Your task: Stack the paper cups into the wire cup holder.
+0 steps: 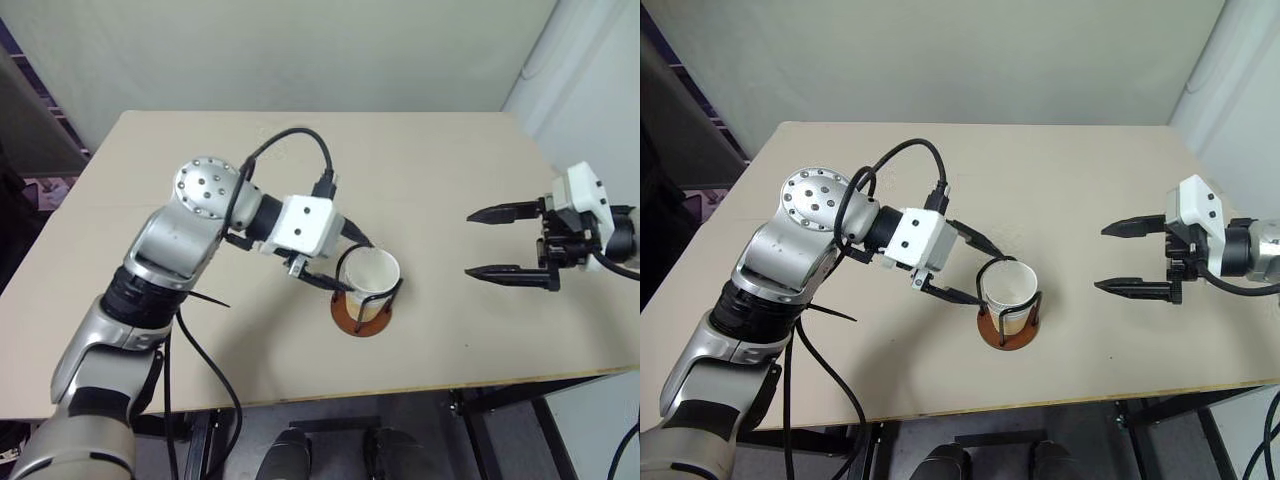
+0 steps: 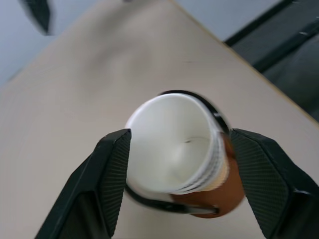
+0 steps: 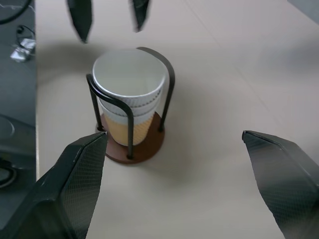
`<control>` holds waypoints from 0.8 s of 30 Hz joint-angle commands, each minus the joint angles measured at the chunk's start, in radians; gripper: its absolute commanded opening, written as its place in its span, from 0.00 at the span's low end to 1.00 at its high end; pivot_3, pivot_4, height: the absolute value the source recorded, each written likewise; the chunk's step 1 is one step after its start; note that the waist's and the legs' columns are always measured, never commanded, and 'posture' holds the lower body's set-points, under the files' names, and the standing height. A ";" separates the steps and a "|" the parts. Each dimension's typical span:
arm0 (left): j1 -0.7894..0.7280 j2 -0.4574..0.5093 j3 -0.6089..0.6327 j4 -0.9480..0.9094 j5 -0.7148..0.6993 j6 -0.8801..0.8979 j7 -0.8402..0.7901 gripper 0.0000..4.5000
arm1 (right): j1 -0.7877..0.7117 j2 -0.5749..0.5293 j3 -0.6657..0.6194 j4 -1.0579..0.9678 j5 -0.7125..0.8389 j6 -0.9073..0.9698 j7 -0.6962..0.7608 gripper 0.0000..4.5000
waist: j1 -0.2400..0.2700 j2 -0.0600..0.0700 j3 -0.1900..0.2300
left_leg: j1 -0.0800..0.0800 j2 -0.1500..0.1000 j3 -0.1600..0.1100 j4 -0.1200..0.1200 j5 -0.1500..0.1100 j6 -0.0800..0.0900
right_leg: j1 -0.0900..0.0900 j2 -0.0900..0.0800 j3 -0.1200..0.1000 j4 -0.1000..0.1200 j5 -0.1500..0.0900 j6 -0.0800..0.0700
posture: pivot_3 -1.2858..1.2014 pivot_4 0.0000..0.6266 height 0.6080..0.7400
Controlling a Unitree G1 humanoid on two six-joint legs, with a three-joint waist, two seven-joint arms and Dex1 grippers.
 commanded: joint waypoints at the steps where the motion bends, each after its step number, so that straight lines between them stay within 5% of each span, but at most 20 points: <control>1: 0.078 0.075 0.141 -0.075 -0.065 0.106 0.061 0.76 | -0.057 0.030 0.038 0.044 -0.012 -0.033 0.028 1.00 | -0.008 0.001 0.000 | 0.001 0.000 0.001 0.000 0.000 0.000 | 0.000 0.000 0.001 0.000 0.000 0.000 | 0.52 0.24 1.00; 6: 0.403 0.246 0.410 -0.178 -0.185 0.247 0.068 0.76 | -0.105 0.065 0.054 0.192 -0.011 -0.038 0.071 1.00 | -0.021 0.001 0.000 | 0.004 0.000 0.004 -0.005 0.000 0.000 | -0.002 0.001 0.006 0.000 0.000 0.000 | 0.52 0.24 1.00; 12: 0.828 0.248 0.803 -0.179 -0.307 0.331 0.072 0.76 | -0.063 0.044 -0.022 0.369 0.029 -0.018 0.136 1.00 | -0.006 0.000 0.000 | 0.004 0.000 0.011 -0.009 0.000 0.001 | -0.005 0.001 0.012 0.001 -0.004 -0.004 | 0.52 0.24 1.00; 24: 0.996 0.247 0.772 -0.175 -0.319 0.305 0.114 0.76 | 0.032 0.049 -0.002 0.402 -0.030 -0.071 0.162 1.00 | -0.015 0.000 0.000 | 0.010 0.001 0.016 -0.010 -0.002 0.001 | -0.005 -0.001 0.012 0.009 -0.009 -0.019 | 0.52 0.24 1.00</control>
